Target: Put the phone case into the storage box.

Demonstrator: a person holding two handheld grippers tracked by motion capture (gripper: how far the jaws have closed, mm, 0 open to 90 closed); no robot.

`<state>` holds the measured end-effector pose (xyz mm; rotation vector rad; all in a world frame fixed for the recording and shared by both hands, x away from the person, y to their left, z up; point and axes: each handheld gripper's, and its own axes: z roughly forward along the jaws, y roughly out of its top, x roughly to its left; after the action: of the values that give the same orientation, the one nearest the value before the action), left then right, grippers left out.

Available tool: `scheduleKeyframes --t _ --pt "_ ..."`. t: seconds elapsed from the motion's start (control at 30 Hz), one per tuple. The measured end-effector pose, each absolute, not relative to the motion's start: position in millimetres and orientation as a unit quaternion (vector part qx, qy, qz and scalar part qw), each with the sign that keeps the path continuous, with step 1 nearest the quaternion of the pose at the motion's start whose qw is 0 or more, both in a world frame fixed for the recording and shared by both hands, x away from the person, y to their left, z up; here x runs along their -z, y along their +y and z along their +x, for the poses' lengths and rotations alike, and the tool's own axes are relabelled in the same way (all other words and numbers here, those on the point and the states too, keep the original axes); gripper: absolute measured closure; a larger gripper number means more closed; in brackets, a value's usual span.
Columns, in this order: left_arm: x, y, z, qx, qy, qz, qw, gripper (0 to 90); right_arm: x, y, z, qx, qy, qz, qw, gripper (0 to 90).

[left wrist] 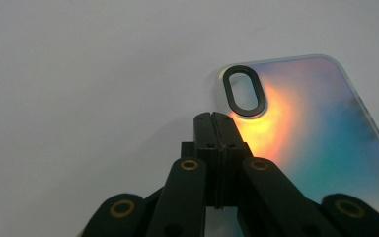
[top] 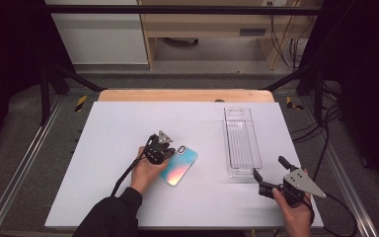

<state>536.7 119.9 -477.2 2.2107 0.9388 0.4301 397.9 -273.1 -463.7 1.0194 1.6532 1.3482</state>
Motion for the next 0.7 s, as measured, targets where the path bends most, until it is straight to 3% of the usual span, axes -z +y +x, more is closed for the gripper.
scheduleKeyframes --t 0.2,0.37,0.53,0.7 --pt "476.1 117.6 532.9 -0.174 0.36 0.852 0.339 89.9 463.7 -273.1 398.0 -0.528 0.647 0.399 0.379 4.2" --pt "467.7 122.7 528.1 -0.188 0.361 0.846 0.345 80.6 463.8 -273.4 398.1 -0.527 0.647 0.4 0.38 4.1" --pt "457.0 128.8 521.0 -0.21 0.363 0.84 0.344 58.3 463.7 -272.9 398.1 -0.527 0.647 0.399 0.38 4.0" --pt "448.0 130.6 512.9 -0.207 0.366 0.834 0.358 28.3 463.9 -272.6 398.3 -0.526 0.648 0.399 0.38 3.9"
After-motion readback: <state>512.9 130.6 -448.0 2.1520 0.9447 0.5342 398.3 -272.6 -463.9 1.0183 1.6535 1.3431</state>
